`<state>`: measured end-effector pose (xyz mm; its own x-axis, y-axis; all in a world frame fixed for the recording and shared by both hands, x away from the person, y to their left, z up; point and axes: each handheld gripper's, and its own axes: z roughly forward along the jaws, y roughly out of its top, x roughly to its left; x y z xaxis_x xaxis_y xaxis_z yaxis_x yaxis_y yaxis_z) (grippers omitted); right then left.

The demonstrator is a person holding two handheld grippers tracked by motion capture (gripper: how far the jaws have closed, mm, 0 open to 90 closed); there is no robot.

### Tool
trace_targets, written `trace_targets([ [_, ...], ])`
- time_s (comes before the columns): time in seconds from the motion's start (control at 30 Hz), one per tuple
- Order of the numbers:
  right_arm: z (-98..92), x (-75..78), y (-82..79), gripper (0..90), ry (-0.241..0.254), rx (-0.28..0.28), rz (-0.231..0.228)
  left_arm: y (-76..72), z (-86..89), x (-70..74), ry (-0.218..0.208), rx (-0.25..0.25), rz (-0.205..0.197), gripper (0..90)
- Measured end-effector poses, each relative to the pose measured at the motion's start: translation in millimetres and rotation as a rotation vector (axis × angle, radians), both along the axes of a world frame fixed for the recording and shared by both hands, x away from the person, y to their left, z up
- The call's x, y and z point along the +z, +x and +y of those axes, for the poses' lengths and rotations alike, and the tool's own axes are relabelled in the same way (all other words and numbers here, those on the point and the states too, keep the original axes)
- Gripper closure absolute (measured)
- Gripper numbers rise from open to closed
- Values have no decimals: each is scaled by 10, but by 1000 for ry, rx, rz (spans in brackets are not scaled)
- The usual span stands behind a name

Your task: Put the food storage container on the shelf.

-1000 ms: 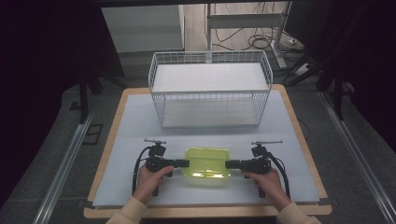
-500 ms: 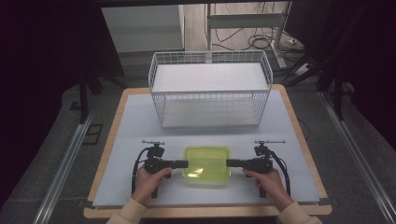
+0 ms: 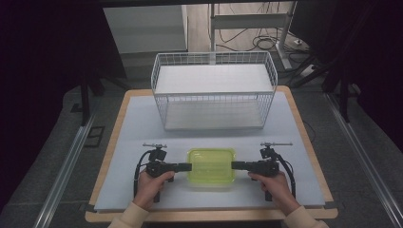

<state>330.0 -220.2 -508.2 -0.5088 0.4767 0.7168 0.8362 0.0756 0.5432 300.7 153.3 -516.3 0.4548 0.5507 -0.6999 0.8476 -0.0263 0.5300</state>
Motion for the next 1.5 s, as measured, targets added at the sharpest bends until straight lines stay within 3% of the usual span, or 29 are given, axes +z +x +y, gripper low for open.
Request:
trace_targets([
  [0.77, -24, 60, 33, 822, 24, -2, -26, -23, 0, 121, -17, 7, -36, 814],
  [0.87, -11, 122, 38, 822, 25, 1, -54, -26, 13, 187, -16, 12, -48, 814],
  [1.23, 34, 299, 66, 821, 30, 4, -87, 1, 61, 381, -17, 14, -87, 814],
  [1.5, 46, 533, 91, 821, 25, 9, -129, 34, 75, 548, -28, 12, -114, 815],
])
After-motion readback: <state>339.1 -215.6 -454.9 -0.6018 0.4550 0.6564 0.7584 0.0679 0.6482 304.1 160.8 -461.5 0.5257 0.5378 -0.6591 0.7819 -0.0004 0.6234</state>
